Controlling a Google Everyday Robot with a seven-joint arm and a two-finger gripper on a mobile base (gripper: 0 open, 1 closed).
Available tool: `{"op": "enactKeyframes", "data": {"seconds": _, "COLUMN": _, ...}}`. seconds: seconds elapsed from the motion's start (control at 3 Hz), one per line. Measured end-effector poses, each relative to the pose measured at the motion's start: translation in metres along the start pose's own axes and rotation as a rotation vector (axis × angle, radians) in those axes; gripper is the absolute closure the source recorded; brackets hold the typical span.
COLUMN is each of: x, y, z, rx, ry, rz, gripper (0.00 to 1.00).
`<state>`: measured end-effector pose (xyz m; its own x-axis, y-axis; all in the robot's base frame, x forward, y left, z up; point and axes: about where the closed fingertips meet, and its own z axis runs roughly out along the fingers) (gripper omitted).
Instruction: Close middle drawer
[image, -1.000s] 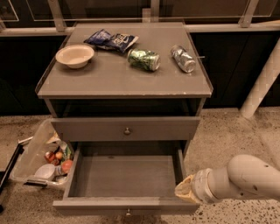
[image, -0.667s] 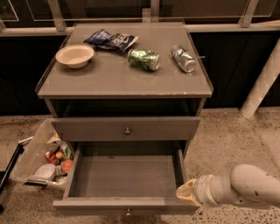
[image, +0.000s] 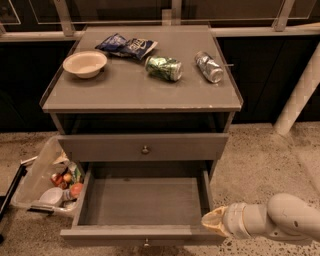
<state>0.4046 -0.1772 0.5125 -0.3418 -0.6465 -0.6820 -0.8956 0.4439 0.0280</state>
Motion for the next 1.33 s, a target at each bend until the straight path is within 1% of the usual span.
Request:
{"op": "enactKeyframes", "data": {"seconds": 0.33, "x": -0.011, "y": 0.012, "z": -0.012, "rx": -0.009, "ry": 0.022, "rz": -0.04, "gripper": 1.0}}
{"op": "enactKeyframes", "data": {"seconds": 0.67, "x": -0.018, "y": 0.036, "z": -0.014, "rx": -0.024, "ry": 0.029, "rz": -0.088, "gripper": 1.0}}
{"op": "enactKeyframes", "data": {"seconds": 1.0, "x": -0.017, "y": 0.054, "z": -0.003, "rx": -0.052, "ry": 0.02, "rz": -0.102, "gripper": 1.0}}
{"op": "enactKeyframes", "data": {"seconds": 1.33, "x": -0.005, "y": 0.067, "z": 0.019, "rx": -0.074, "ry": 0.016, "rz": -0.104, "gripper": 1.0}}
